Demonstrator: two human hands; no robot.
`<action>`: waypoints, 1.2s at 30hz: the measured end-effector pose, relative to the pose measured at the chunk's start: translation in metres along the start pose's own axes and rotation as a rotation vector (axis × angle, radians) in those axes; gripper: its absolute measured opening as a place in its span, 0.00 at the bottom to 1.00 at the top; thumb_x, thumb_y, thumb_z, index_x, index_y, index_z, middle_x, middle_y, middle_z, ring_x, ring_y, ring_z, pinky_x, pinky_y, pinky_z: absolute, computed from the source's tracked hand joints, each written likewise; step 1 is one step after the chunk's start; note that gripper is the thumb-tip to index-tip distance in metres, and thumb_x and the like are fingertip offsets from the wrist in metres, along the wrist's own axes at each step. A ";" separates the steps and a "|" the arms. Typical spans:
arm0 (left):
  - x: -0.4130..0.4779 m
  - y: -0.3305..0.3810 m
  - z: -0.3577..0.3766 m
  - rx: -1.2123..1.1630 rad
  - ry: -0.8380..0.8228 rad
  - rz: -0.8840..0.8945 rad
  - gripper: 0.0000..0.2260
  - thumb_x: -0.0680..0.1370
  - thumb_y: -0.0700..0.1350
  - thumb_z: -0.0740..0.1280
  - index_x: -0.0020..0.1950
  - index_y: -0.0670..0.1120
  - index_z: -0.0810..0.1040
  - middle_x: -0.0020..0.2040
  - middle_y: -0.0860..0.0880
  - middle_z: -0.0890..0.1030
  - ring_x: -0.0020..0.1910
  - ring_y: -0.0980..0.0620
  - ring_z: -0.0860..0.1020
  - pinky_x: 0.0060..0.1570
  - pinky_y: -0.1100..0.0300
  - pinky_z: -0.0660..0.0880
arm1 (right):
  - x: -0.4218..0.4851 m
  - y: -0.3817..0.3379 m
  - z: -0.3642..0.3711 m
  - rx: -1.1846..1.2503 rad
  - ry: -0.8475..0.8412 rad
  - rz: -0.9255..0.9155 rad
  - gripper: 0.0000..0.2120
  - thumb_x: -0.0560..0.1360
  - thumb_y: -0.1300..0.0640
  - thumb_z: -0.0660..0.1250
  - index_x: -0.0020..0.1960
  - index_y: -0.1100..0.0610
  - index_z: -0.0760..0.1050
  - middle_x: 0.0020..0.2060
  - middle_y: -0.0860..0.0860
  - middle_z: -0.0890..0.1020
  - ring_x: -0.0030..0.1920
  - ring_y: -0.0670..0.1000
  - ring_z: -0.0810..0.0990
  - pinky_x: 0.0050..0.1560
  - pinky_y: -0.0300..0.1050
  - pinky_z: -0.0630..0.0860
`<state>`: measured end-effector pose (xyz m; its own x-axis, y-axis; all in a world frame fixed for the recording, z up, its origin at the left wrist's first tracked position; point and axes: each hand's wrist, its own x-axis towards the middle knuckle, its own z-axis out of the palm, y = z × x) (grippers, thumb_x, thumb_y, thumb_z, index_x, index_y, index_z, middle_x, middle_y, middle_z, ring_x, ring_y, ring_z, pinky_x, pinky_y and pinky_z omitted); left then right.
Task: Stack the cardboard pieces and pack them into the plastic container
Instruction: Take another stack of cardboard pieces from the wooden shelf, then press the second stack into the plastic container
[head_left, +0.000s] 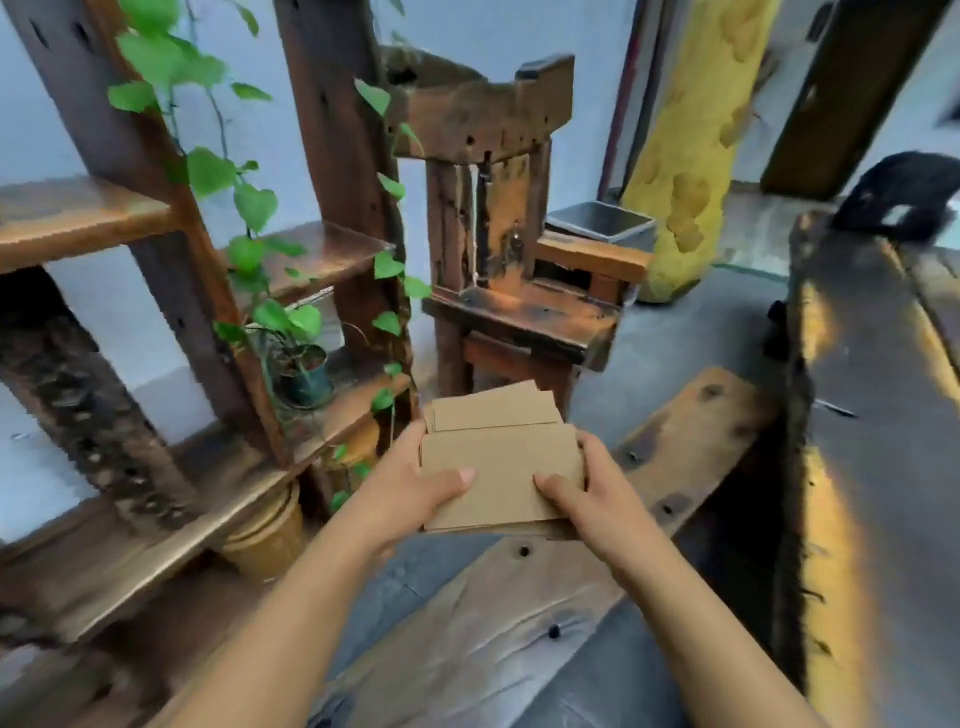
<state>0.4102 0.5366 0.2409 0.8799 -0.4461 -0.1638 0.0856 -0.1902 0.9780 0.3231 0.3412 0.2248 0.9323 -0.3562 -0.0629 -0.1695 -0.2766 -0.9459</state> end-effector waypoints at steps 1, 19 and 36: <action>0.004 0.000 0.025 0.040 -0.064 0.010 0.21 0.74 0.37 0.73 0.63 0.50 0.72 0.57 0.49 0.83 0.57 0.51 0.81 0.55 0.56 0.79 | -0.012 0.011 -0.023 -0.011 0.053 -0.002 0.15 0.73 0.50 0.68 0.56 0.37 0.69 0.49 0.37 0.80 0.48 0.39 0.79 0.38 0.35 0.78; 0.030 0.010 0.357 0.290 -1.007 0.149 0.23 0.70 0.43 0.74 0.61 0.53 0.70 0.55 0.53 0.81 0.55 0.55 0.79 0.51 0.60 0.76 | -0.184 0.120 -0.222 0.004 0.903 0.442 0.20 0.76 0.49 0.67 0.64 0.37 0.64 0.54 0.36 0.77 0.56 0.44 0.78 0.59 0.50 0.77; -0.098 -0.007 0.510 0.604 -1.852 0.183 0.21 0.76 0.43 0.70 0.64 0.53 0.64 0.54 0.51 0.77 0.50 0.50 0.78 0.32 0.61 0.73 | -0.338 0.136 -0.161 0.144 1.663 0.956 0.26 0.75 0.44 0.66 0.70 0.38 0.61 0.60 0.42 0.77 0.56 0.47 0.79 0.49 0.47 0.81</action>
<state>0.0849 0.1358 0.1843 -0.6713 -0.6323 -0.3867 -0.4336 -0.0881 0.8968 -0.0660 0.2805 0.1685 -0.6520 -0.7124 -0.2597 -0.2588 0.5310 -0.8069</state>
